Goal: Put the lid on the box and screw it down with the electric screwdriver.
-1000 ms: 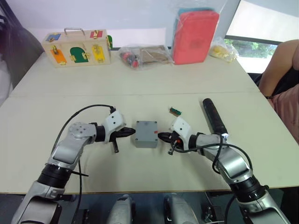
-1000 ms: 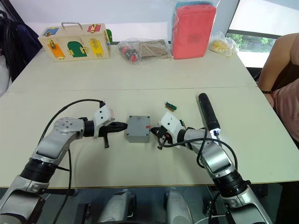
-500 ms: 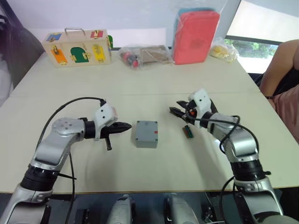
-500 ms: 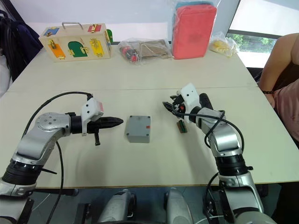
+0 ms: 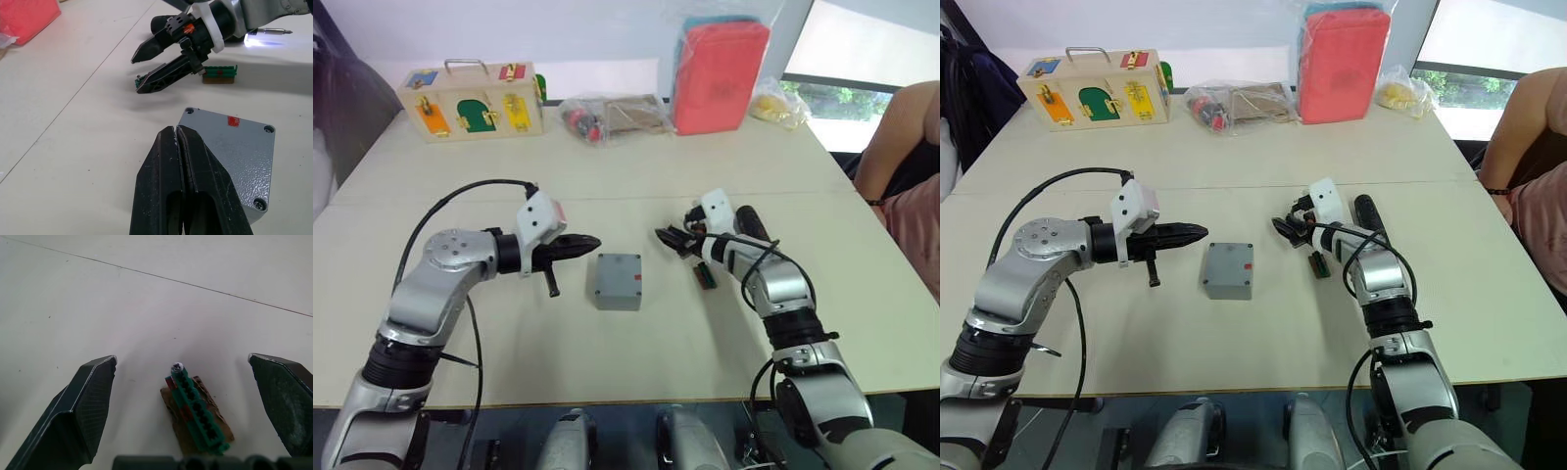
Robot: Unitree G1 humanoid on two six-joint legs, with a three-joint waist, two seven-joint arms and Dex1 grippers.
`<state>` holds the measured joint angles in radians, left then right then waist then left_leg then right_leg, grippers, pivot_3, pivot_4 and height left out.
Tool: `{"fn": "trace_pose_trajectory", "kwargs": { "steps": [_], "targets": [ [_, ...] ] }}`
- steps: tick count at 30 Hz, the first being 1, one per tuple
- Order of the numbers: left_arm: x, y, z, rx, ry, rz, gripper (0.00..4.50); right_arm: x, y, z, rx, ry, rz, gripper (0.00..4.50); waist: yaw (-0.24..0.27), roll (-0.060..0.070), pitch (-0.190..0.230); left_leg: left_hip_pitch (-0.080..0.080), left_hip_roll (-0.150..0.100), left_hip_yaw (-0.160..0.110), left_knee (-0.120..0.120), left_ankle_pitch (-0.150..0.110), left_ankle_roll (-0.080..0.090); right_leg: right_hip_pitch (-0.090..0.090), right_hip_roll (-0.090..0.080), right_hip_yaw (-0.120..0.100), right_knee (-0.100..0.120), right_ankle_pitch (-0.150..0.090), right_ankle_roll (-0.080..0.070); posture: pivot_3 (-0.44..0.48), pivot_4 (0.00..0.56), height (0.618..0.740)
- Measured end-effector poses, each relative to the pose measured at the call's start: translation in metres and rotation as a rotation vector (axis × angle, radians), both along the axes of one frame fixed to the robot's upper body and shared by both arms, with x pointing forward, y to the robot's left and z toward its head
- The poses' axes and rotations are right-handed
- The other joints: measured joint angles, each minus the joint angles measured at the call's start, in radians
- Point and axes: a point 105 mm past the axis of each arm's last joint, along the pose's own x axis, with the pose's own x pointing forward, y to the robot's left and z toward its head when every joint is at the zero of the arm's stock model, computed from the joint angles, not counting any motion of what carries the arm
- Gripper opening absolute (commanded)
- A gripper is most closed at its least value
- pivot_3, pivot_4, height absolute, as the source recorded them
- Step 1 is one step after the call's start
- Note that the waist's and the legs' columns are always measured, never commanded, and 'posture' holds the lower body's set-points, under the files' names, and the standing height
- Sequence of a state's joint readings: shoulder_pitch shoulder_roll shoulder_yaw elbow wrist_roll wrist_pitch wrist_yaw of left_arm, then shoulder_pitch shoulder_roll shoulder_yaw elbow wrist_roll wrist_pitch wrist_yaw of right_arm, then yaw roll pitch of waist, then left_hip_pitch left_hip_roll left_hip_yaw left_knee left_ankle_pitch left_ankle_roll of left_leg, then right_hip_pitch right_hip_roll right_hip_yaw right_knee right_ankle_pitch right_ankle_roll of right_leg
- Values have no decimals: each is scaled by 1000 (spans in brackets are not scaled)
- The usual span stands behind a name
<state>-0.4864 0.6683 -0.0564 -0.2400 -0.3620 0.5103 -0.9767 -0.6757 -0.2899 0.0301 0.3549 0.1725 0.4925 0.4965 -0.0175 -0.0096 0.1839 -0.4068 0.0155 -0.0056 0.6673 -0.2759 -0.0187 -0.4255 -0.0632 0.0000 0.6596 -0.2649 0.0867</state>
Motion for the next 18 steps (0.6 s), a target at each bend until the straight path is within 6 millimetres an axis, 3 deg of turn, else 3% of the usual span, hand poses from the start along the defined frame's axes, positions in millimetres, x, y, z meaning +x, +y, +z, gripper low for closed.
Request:
{"fn": "trace_pose_trajectory", "kwargs": {
  "steps": [6, 11, 12, 13, 18],
  "targets": [
    [1, 0, -1, 0, -1, 6, 0, 0, 4, -1, 9, 3, 0, 4449, 2, 0, 0, 0, 0, 0, 0, 0, 0, 0, 0, 0, 0, 0, 0, 0, 150, 730],
    [1, -1, -2, 4, -1, 11, 0, 1, 4, -1, 8, 3, -3, 2946, 1, 0, 0, 0, 0, 0, 0, 0, 0, 0, 0, 0, 0, 0, 0, 0, 150, 730],
    [1, -1, -2, 4, -1, 11, 0, 1, 3, -1, 8, 3, -4, 2408, 1, 0, 0, 0, 0, 0, 0, 0, 0, 0, 0, 0, 0, 0, 0, 0, 150, 730],
    [1, -1, -2, 4, -1, 11, 0, 1, 3, -1, 8, 2, -5, 2337, 1, 0, 0, 0, 0, 0, 0, 0, 0, 0, 0, 0, 0, 0, 0, 0, 150, 730],
    [2, 0, -1, 17, -22, 14, 0, 2, 1, 0, 12, -2, -19, 364, 1, 0, 0, 0, 0, 0, 0, 0, 0, 0, 0, 0, 0, 0, 0, 0, 150, 730]
  ]
}}
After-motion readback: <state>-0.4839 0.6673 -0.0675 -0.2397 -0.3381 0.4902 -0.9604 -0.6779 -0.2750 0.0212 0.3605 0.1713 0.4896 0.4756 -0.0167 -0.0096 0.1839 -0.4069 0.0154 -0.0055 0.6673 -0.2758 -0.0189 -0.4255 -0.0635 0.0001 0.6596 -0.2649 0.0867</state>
